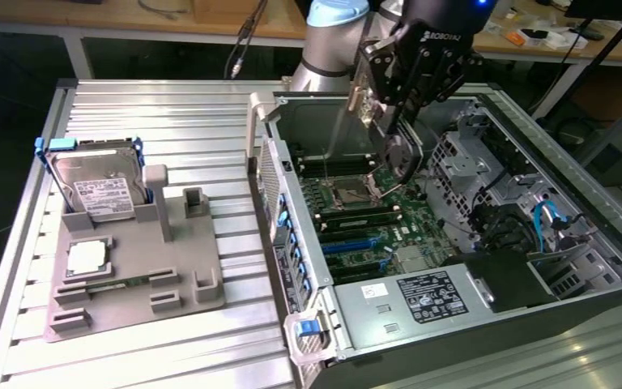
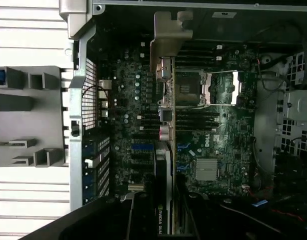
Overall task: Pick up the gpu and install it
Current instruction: 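Pick up the gpu and move the gpu toward the slot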
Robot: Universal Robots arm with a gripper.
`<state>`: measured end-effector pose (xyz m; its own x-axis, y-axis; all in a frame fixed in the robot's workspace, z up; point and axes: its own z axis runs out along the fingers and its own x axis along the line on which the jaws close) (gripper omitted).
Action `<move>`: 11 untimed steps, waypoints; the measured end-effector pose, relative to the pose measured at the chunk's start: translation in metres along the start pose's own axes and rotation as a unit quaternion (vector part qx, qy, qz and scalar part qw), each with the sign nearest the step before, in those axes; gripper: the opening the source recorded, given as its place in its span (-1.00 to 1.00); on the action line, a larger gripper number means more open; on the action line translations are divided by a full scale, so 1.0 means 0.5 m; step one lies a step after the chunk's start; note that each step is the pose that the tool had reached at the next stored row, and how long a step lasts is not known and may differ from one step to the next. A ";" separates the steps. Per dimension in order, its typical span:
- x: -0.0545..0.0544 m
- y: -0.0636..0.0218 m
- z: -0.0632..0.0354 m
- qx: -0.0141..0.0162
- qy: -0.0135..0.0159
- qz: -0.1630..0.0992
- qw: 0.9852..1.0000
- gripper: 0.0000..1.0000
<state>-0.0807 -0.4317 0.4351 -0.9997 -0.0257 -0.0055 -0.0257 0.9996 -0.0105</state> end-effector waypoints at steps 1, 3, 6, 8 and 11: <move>-0.009 0.000 0.000 0.000 0.000 0.000 1.000 -0.47; -0.027 -0.001 0.001 0.000 0.000 0.000 1.000 -0.47; -0.059 -0.001 0.003 0.000 0.000 0.000 1.000 -0.47; -0.078 -0.002 0.004 0.000 0.000 0.000 1.000 -0.47; -0.107 -0.003 0.005 0.000 0.000 0.000 1.000 -0.47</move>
<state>-0.0273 -0.4317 0.4329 -0.9996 -0.0258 -0.0063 -0.0257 0.9996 -0.0104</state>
